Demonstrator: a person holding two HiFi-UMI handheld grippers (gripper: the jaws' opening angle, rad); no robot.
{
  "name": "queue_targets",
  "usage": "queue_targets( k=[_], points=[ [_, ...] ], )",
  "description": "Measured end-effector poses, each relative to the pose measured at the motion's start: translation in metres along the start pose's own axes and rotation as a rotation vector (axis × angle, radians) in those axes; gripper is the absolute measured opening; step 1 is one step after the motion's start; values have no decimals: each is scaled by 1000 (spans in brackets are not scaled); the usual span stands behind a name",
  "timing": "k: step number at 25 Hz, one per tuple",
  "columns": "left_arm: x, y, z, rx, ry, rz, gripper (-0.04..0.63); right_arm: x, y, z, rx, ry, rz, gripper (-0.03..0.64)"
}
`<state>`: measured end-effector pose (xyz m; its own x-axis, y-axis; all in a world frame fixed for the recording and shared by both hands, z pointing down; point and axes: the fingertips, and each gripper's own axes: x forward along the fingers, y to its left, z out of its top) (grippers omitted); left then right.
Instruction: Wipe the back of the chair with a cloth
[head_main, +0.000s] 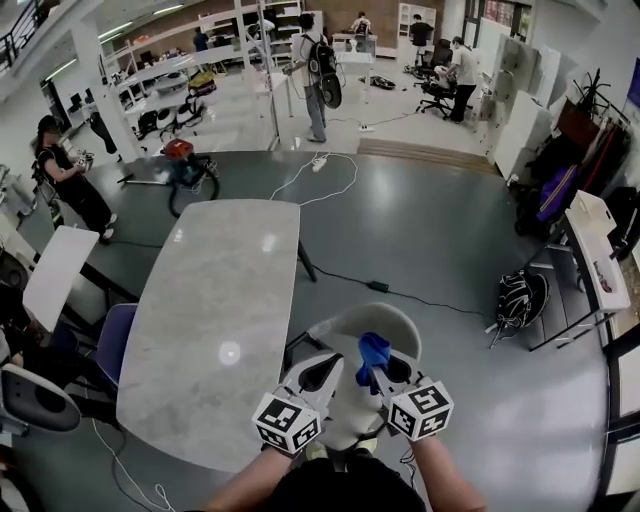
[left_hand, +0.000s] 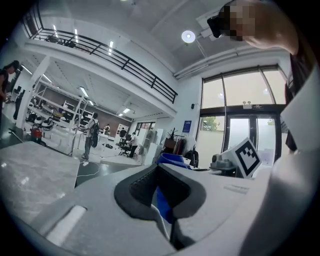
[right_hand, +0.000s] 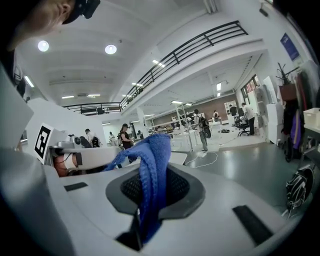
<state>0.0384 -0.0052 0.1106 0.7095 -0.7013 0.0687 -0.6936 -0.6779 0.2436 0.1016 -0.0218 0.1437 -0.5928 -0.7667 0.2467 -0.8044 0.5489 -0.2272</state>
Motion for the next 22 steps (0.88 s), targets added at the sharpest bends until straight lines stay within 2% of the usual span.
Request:
queue_targets(
  k=[5,12,22],
  points=[
    [1,-6,19,46,-22,7,8,3,5,26,-22,-34,26,58],
    [9,-6,30,84,-35,24,8,6,-3,37,-15,-48,35,58],
    [10,-2,30,82,-22,28,8,15,-2,39,-12,-36,40,58]
  ],
)
